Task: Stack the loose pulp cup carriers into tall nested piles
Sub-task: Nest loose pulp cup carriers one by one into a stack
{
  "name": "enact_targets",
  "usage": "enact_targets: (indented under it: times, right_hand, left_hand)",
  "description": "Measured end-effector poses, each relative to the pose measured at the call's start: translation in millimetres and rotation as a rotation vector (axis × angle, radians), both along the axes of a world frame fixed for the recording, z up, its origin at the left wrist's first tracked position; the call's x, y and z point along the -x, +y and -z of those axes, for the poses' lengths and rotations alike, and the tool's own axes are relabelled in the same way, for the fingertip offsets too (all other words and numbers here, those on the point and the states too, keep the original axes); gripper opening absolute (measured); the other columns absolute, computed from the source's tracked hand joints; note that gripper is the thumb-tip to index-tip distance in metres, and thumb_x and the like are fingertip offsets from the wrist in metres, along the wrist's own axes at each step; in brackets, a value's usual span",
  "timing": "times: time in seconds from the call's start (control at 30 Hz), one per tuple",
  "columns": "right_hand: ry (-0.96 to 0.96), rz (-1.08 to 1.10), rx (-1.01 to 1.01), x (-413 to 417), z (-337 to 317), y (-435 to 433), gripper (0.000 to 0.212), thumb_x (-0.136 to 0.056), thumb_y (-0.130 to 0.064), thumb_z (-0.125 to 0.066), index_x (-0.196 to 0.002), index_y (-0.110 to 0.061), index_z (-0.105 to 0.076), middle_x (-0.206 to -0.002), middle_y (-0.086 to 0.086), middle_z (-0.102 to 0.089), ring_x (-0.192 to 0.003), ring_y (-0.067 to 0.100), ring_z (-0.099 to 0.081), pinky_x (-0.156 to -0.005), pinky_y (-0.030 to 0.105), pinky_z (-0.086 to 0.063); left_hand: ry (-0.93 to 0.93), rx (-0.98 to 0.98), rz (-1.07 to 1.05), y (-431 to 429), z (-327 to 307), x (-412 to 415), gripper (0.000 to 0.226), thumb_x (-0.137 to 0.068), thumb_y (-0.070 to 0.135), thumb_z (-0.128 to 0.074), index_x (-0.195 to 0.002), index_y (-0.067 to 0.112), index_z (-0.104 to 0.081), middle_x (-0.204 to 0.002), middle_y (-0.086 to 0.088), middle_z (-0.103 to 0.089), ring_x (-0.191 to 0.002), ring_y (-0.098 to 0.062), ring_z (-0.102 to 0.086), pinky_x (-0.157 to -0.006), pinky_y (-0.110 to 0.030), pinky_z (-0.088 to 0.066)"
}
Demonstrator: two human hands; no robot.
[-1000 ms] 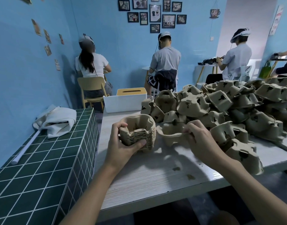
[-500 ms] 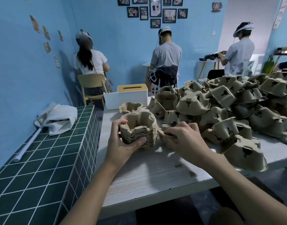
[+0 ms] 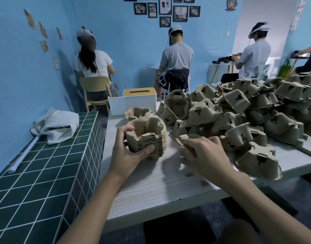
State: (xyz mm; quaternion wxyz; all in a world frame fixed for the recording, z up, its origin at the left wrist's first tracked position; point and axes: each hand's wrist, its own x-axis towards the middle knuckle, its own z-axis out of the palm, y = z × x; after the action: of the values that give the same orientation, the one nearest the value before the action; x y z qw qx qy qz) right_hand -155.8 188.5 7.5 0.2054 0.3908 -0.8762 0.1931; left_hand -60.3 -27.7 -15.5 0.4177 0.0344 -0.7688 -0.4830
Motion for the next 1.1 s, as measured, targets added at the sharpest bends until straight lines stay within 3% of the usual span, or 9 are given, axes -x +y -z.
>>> enact_targets:
  times: [0.17, 0.33, 0.43, 0.53, 0.63, 0.73, 0.83, 0.93, 1.1]
  right_hand:
    - [-0.001, -0.037, 0.01, -1.4, 3.2, 6.7, 0.02, -0.094, -0.038, -0.056, -0.1, -0.028, -0.072, -0.108, -0.015, -0.065, -0.105, 0.015, -0.055, -0.093, 0.036, -0.026]
    - [0.042, -0.021, -0.127, -6.0, 0.4, 12.7, 0.021, -0.092, -0.047, -0.058, -0.097, -0.031, -0.071, -0.097, -0.017, -0.065, -0.107, 0.016, -0.051, -0.093, 0.038, -0.025]
    - [0.107, -0.009, 0.013, -8.8, -0.4, 14.3, 0.011, -0.09, -0.033, -0.068, -0.082, -0.027, -0.073, -0.086, -0.016, -0.064, -0.092, 0.02, -0.05, -0.08, 0.036, -0.024]
    - [0.148, -0.004, 0.234, -8.3, -7.4, 18.1, 0.007, -0.089, -0.021, -0.069, -0.084, -0.021, -0.073, -0.092, -0.013, -0.067, -0.086, 0.019, -0.043, -0.074, 0.034, -0.024]
    - [0.196, -0.078, 0.456, -6.0, -19.1, 18.1, 0.01, -0.088, -0.002, -0.067, -0.091, -0.009, -0.073, -0.094, -0.002, -0.067, -0.085, 0.023, -0.047, -0.078, 0.025, -0.035]
    - [0.206, -0.167, 0.529, -4.5, -32.2, 8.1, 0.012, -0.087, 0.005, -0.066, -0.094, -0.002, -0.072, -0.099, 0.004, -0.066, -0.092, 0.025, -0.052, -0.086, 0.012, -0.036]
    - [0.211, -0.28, 0.507, -2.8, -41.9, -9.7, 0.015, -0.092, -0.006, -0.058, -0.095, -0.003, -0.073, -0.105, 0.004, -0.066, -0.098, 0.026, -0.053, -0.089, 0.023, -0.042]
    - [0.176, -0.363, 0.456, -3.1, -45.2, -26.4, 0.011, -0.091, -0.001, -0.062, -0.094, -0.005, -0.072, -0.106, 0.002, -0.065, -0.098, 0.025, -0.053, -0.089, 0.016, -0.039]
    - [0.105, -0.412, 0.362, -0.1, -35.7, -41.0, 0.026, -0.084, 0.008, -0.061, -0.098, -0.01, -0.072, -0.112, 0.0, -0.063, -0.1, 0.025, -0.053, -0.087, 0.037, -0.046]
  left_hand:
    - [0.004, -0.006, 0.014, -1.0, 0.6, -1.3, 0.067, -0.065, 0.023, -0.086, -0.117, 0.006, -0.048, -0.11, 0.006, -0.059, -0.096, 0.003, -0.058, -0.083, -0.018, -0.049]
    - [0.013, 0.006, 0.028, -0.4, 1.5, -1.1, 0.066, -0.066, 0.018, -0.085, -0.117, 0.002, -0.047, -0.109, 0.006, -0.058, -0.096, 0.008, -0.058, -0.081, -0.012, -0.047]
    - [0.019, 0.011, 0.038, -0.1, 1.7, -1.0, 0.065, -0.066, 0.014, -0.086, -0.116, 0.0, -0.047, -0.108, 0.006, -0.057, -0.095, 0.011, -0.056, -0.08, -0.008, -0.045]
    - [0.012, -0.013, 0.039, -2.1, 1.5, -0.5, 0.069, -0.065, 0.022, -0.091, -0.117, 0.007, -0.048, -0.11, 0.005, -0.058, -0.097, 0.005, -0.057, -0.082, -0.016, -0.048]
    - [-0.004, -0.033, 0.06, -3.6, 1.7, -1.2, 0.068, -0.065, 0.023, -0.092, -0.117, 0.015, -0.048, -0.111, 0.002, -0.06, -0.097, -0.004, -0.061, -0.078, -0.023, -0.053]
    - [-0.053, -0.053, 0.117, -0.6, 1.7, -2.3, 0.067, -0.066, 0.02, -0.093, -0.114, 0.034, -0.048, -0.109, 0.0, -0.061, -0.092, -0.008, -0.064, -0.071, -0.026, -0.055]
    - [-0.063, -0.058, 0.121, 3.2, 1.0, -2.5, 0.074, -0.055, 0.035, -0.093, -0.11, 0.052, -0.047, -0.109, 0.001, -0.061, -0.094, -0.011, -0.065, -0.071, -0.028, -0.057]
    - [-0.073, -0.109, 0.129, 3.2, 2.1, -2.1, 0.091, -0.049, 0.044, -0.091, -0.121, 0.061, -0.037, -0.121, -0.001, -0.061, -0.106, -0.013, -0.066, -0.078, -0.028, -0.058]
    - [-0.101, -0.146, 0.17, 3.4, 2.8, -2.0, 0.124, -0.055, 0.031, -0.099, -0.146, 0.052, -0.016, -0.128, -0.005, -0.06, -0.112, -0.008, -0.064, -0.083, -0.023, -0.057]
